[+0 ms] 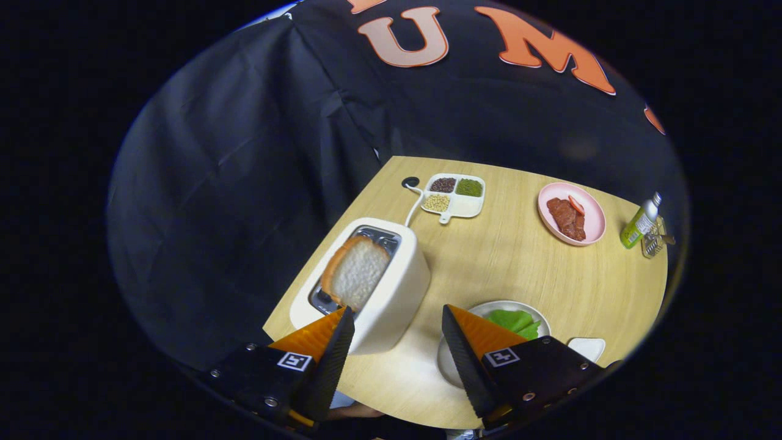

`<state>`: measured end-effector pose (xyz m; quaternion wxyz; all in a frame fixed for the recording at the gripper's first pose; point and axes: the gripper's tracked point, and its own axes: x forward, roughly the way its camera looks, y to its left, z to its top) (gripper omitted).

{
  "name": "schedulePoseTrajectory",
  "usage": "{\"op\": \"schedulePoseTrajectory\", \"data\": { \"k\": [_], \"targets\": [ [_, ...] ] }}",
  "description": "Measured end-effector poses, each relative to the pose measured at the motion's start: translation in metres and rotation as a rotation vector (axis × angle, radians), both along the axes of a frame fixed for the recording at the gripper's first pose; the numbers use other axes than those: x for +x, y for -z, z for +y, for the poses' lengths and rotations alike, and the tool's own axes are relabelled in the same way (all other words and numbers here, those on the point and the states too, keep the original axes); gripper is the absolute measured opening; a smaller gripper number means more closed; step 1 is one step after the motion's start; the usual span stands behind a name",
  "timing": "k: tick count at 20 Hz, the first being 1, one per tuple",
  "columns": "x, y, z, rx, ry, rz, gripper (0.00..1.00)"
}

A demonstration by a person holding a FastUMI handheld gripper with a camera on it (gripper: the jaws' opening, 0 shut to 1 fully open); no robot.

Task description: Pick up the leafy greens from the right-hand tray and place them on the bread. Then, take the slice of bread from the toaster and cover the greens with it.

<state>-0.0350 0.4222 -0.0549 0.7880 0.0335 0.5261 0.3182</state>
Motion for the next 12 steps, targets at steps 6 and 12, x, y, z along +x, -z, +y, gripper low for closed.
{"op": "schedulePoseTrajectory", "data": {
  "k": [6,12],
  "targets": [
    [-0.006,0.001,0.057,-0.039,-0.036,0.093,0.87],
    [0.008,0.017,0.076,-0.098,0.021,0.158,0.84]
  ]
}}
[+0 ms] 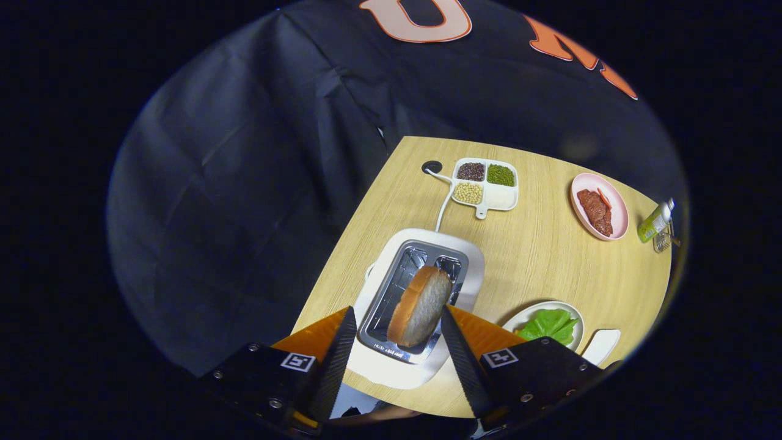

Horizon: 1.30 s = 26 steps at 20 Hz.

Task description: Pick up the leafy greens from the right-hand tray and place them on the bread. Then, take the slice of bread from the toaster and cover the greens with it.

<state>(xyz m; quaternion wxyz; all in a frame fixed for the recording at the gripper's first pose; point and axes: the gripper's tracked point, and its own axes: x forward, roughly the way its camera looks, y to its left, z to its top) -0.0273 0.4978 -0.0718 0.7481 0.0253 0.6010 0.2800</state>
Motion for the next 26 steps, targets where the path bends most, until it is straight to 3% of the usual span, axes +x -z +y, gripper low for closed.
{"op": "schedulePoseTrajectory", "data": {
  "k": [6,9,13,26],
  "targets": [
    [0.003,0.024,0.005,-0.045,0.015,0.029,0.59],
    [0.007,0.024,0.001,-0.040,0.045,0.015,0.30],
    [0.013,0.015,-0.012,-0.007,0.051,-0.044,0.12],
    [0.020,-0.056,-0.095,0.335,0.194,-0.123,0.09]
  ]
}}
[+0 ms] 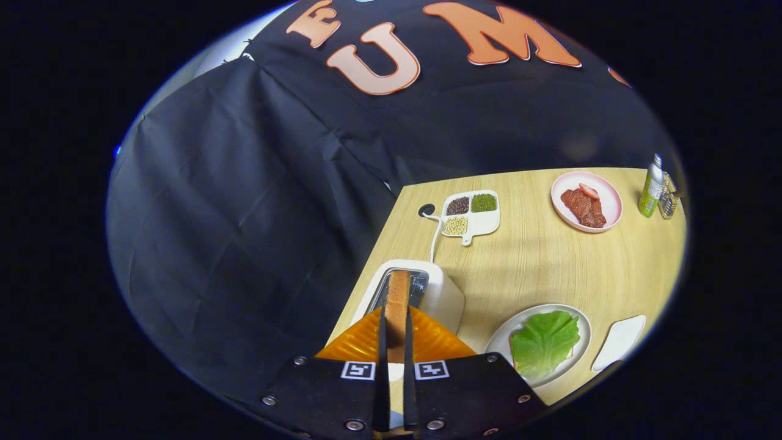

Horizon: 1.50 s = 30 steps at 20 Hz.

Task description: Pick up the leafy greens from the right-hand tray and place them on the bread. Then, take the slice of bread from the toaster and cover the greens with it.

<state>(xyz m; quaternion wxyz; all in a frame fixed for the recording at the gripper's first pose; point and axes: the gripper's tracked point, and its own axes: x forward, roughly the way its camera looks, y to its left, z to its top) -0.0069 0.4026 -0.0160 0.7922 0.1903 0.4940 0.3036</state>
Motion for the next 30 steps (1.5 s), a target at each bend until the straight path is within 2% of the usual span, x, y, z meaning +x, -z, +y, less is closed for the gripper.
{"op": "schedulePoseTrajectory", "data": {
  "k": [5,14,25,30],
  "targets": [
    [-0.013,0.016,-0.039,0.012,0.009,0.015,0.09],
    [-0.036,0.090,-0.086,0.042,-0.028,0.088,0.09],
    [-0.036,0.180,-0.149,0.040,0.000,0.178,0.09],
    [-0.027,0.202,-0.170,0.049,0.057,0.198,0.10]
  ]
}}
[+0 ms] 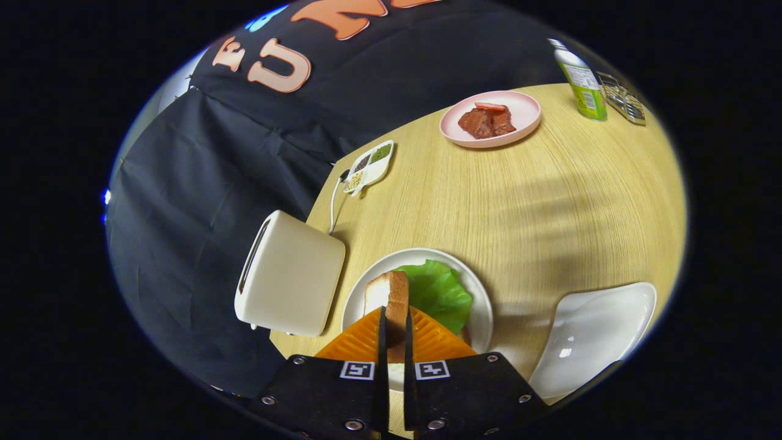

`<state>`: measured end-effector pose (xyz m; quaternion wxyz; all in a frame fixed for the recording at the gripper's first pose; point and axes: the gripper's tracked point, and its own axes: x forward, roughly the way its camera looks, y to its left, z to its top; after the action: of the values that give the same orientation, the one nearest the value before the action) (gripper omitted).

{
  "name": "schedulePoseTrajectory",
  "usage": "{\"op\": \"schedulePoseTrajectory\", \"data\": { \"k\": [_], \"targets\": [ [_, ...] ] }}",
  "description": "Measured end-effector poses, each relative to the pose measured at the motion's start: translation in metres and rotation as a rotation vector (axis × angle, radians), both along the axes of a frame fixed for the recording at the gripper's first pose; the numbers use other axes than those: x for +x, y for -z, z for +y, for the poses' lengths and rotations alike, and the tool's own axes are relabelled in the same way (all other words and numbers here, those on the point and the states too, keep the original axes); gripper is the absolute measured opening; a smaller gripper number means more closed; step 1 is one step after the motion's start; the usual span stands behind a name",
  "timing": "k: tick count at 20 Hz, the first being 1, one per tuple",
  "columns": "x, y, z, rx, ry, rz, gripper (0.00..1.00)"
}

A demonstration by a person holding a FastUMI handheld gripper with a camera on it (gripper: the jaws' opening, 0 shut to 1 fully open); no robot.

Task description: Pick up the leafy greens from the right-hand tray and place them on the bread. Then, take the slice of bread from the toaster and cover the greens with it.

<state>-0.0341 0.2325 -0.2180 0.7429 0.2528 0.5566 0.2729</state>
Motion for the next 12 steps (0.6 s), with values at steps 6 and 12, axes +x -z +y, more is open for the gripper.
{"op": "schedulePoseTrajectory", "data": {
  "k": [6,12],
  "targets": [
    [0.019,0.008,-0.030,-0.137,0.018,-0.184,0.28],
    [0.038,-0.031,-0.054,-0.188,0.079,-0.393,0.56]
  ]
}}
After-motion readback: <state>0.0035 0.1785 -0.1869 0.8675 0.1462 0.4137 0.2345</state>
